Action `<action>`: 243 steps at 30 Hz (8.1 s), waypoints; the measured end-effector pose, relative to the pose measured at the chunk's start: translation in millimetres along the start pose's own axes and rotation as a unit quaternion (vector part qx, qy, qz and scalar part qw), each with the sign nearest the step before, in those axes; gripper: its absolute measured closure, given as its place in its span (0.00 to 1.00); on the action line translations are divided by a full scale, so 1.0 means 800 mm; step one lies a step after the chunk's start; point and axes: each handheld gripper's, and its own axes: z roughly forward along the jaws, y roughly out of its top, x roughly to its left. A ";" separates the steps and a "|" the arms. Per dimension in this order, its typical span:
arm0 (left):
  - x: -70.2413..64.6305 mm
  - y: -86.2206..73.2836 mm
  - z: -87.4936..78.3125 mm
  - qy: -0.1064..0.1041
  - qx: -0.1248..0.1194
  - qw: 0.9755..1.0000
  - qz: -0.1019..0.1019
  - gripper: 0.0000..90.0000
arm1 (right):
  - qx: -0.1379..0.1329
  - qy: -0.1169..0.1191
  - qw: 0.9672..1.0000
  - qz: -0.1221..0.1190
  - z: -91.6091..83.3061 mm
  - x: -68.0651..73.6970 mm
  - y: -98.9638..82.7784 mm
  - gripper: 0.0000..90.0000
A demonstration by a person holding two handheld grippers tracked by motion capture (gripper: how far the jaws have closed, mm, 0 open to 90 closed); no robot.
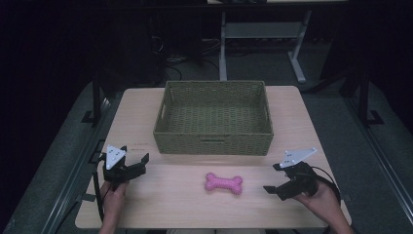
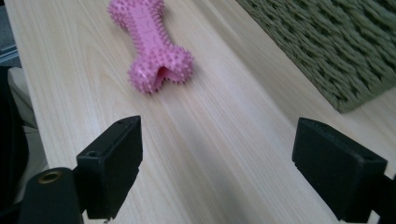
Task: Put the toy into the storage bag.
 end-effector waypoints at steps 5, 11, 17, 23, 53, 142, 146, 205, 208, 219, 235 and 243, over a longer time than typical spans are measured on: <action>0.001 0.000 0.000 0.001 -0.002 1.000 0.001 0.15 | 0.009 0.009 1.000 -0.010 0.003 0.002 0.015 0.18; 0.003 0.000 0.000 0.002 -0.001 1.000 -0.004 0.15 | 0.029 0.022 0.999 -0.030 0.011 0.005 0.036 0.18; 0.003 0.000 0.001 0.001 -0.001 1.000 -0.005 0.15 | 0.042 0.035 0.997 -0.050 0.018 0.009 0.054 0.18; 0.003 0.000 0.000 0.005 -0.003 1.000 -0.003 0.15 | 0.060 0.048 0.994 -0.073 0.027 0.012 0.073 0.18; 0.007 0.001 -0.001 0.005 -0.004 1.000 -0.012 0.15 | 0.111 0.096 0.980 -0.133 0.079 0.039 0.130 0.18; 0.011 0.000 -0.001 0.003 -0.006 1.000 -0.023 0.15 | 0.165 0.100 0.965 -0.178 0.121 0.032 0.142 0.65; 0.011 0.000 -0.002 0.005 -0.006 1.000 -0.022 0.15 | 0.159 0.104 0.966 -0.178 0.112 0.029 0.148 0.65; 0.012 -0.001 -0.001 0.004 -0.006 1.000 -0.025 0.15 | 0.104 0.117 0.974 -0.167 0.027 -0.051 0.263 0.65; 0.011 0.000 -0.001 0.002 -0.008 1.000 -0.022 0.15 | 0.108 0.114 0.974 -0.164 0.027 -0.057 0.268 0.65; 0.010 -0.001 -0.001 0.003 -0.005 1.000 -0.022 0.15 | 0.104 0.113 0.976 -0.153 0.031 -0.082 0.287 0.65; 0.011 -0.001 0.000 0.003 -0.006 1.000 -0.022 0.15 | 0.117 0.121 0.978 -0.126 0.059 -0.111 0.290 0.65; 0.011 -0.001 0.000 0.004 -0.005 1.000 -0.022 0.15 | 0.120 0.125 0.979 -0.109 0.074 -0.127 0.287 0.65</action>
